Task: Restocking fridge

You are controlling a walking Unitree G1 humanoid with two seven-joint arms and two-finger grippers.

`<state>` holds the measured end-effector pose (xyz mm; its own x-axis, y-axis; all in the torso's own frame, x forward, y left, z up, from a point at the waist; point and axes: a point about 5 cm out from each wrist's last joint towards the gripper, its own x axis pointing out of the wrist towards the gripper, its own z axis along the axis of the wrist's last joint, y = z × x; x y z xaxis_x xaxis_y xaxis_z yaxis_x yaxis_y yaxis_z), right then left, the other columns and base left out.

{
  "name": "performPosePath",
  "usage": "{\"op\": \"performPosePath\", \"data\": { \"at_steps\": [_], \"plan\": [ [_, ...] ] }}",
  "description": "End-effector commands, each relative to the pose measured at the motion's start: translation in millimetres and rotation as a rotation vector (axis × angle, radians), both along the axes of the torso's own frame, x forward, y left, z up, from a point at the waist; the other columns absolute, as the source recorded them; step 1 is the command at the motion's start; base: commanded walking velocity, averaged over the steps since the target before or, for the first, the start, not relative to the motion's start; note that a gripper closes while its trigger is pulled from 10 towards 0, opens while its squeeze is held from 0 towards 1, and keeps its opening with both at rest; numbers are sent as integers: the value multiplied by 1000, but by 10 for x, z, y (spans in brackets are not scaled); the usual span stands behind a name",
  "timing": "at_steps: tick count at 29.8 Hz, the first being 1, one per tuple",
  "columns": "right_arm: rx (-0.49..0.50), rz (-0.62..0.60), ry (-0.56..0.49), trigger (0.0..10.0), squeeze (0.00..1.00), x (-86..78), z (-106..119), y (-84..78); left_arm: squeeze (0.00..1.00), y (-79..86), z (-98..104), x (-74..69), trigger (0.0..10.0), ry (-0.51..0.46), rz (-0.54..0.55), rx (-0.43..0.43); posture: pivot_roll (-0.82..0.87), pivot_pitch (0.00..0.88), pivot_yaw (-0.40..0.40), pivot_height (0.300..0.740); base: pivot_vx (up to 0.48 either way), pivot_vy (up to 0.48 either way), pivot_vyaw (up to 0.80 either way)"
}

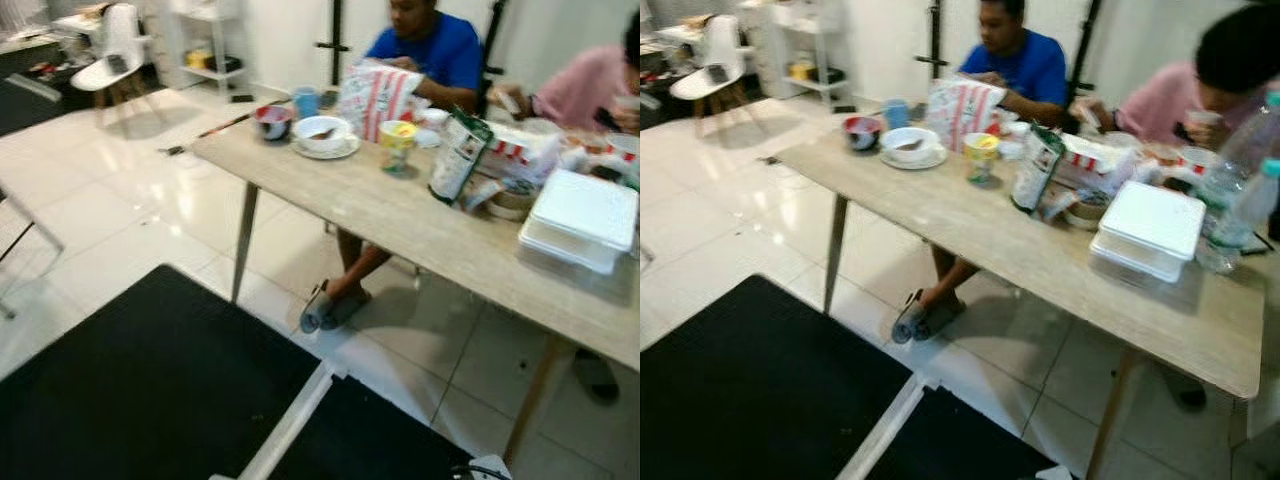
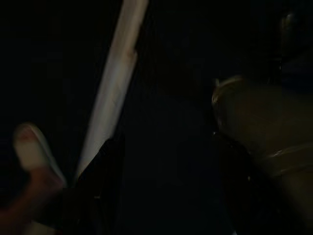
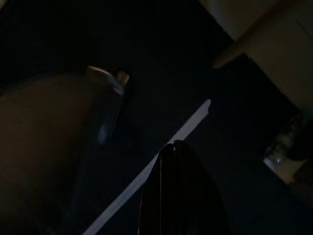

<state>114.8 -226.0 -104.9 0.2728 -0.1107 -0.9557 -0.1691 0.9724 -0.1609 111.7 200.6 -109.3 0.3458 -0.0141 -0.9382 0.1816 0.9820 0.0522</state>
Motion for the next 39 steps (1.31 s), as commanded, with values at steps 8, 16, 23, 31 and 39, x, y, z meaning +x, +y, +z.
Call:
{"op": "performPosePath", "data": {
  "at_steps": [8, 16, 23, 31, 39],
  "plan": [
    [-13, 22, -17, 10000, 0, 69, 29, -37, 0, 14, -13, -58, 10000, 4, 23, 3, -10, 0, 41, 740, 117, 0, -769],
    [-19, 24, -11, 10000, 0, 59, 34, -72, 0, 9, -14, -59, 10000, 4, 21, 2, -9, 0, 42, 740, 0, 0, -769],
    [-32, 29, -7, 10000, 0, 49, 33, -83, 0, -19, 2, 6, 10000, -20, 10, -15, -11, 0, 39, 740, 0, 0, -764],
    [-41, 30, -5, 10000, 0, 31, 28, -84, 0, -11, -12, -44, 10000, -4, 7, -3, -15, 0, 34, 740, 0, 0, -765],
    [-52, 31, -43, 10000, 0, 81, 49, -108, 0, 11, -15, -66, 10000, 3, 5, 11, -19, 0, 31, 740, 0, 0, -384]
  ]
}}
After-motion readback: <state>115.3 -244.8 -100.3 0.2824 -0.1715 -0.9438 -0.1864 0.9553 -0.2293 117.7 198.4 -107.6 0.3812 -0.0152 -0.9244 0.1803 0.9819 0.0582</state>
